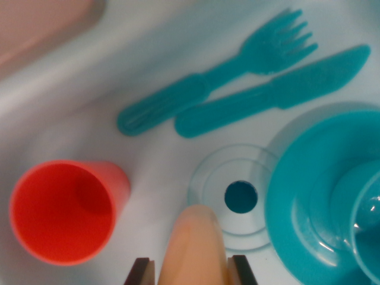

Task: Pick detergent from the sink

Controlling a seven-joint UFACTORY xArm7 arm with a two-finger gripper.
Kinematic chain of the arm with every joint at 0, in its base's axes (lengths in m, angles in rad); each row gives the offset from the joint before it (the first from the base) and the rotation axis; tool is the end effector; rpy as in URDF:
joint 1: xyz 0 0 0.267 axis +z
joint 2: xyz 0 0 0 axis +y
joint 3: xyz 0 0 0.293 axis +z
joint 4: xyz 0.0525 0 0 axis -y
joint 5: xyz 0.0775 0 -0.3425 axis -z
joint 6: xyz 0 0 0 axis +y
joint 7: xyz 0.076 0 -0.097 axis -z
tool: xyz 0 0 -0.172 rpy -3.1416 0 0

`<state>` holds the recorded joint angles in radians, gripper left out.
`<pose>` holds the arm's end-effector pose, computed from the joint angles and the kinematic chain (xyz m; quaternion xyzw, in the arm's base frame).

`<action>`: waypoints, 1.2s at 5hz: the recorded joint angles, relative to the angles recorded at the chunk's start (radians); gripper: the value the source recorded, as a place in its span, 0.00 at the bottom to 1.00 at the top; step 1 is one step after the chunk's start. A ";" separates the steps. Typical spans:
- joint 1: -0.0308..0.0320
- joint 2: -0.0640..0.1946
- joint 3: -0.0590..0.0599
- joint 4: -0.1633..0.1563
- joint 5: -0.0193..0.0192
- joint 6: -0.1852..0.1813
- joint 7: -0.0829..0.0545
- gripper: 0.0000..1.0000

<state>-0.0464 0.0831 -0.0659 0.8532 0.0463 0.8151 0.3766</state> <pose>0.4326 -0.0430 0.0907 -0.9659 0.2576 0.0240 0.0107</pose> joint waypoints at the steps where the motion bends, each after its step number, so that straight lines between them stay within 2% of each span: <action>1: 0.0000 -0.006 0.000 0.018 -0.0008 0.024 0.001 1.00; 2: 0.0000 -0.006 0.000 0.018 -0.0008 0.024 0.001 1.00; 3: 0.0000 -0.013 0.000 0.038 -0.0018 0.051 0.002 1.00; 4: 0.0000 -0.013 0.000 0.038 -0.0018 0.051 0.002 1.00; 5: 0.0001 -0.021 0.000 0.063 -0.0029 0.084 0.004 1.00; 6: 0.0001 -0.021 0.000 0.063 -0.0029 0.084 0.004 1.00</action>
<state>-0.0464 0.0617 -0.0658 0.9162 0.0434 0.8994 0.3804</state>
